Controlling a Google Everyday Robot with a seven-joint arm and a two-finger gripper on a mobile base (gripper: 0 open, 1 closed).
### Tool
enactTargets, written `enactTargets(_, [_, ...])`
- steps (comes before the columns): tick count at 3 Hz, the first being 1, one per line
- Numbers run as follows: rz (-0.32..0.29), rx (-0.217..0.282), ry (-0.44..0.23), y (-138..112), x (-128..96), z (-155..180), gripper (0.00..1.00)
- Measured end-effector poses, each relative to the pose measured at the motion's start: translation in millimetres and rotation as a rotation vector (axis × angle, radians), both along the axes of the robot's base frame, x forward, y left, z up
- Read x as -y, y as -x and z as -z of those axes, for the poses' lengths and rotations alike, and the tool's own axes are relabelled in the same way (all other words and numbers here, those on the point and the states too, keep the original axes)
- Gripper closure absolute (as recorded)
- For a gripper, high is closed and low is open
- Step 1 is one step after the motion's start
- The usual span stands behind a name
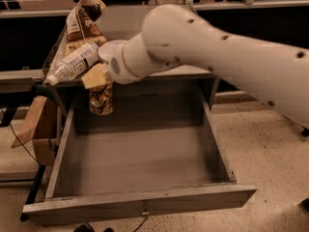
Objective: Place orange can into top drawer
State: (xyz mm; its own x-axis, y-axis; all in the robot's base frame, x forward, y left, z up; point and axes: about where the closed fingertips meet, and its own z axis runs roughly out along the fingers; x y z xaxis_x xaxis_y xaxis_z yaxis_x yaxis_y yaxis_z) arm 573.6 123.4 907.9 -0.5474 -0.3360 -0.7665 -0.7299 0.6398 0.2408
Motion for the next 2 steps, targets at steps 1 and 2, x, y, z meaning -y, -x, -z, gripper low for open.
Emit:
enactTargets(1, [0.027, -0.032, 0.046, -15.3, -50.7, 51.2, 1.00])
enactTargets(2, [0.036, -0.049, 0.034, -11.8, -52.9, 46.4, 1.00])
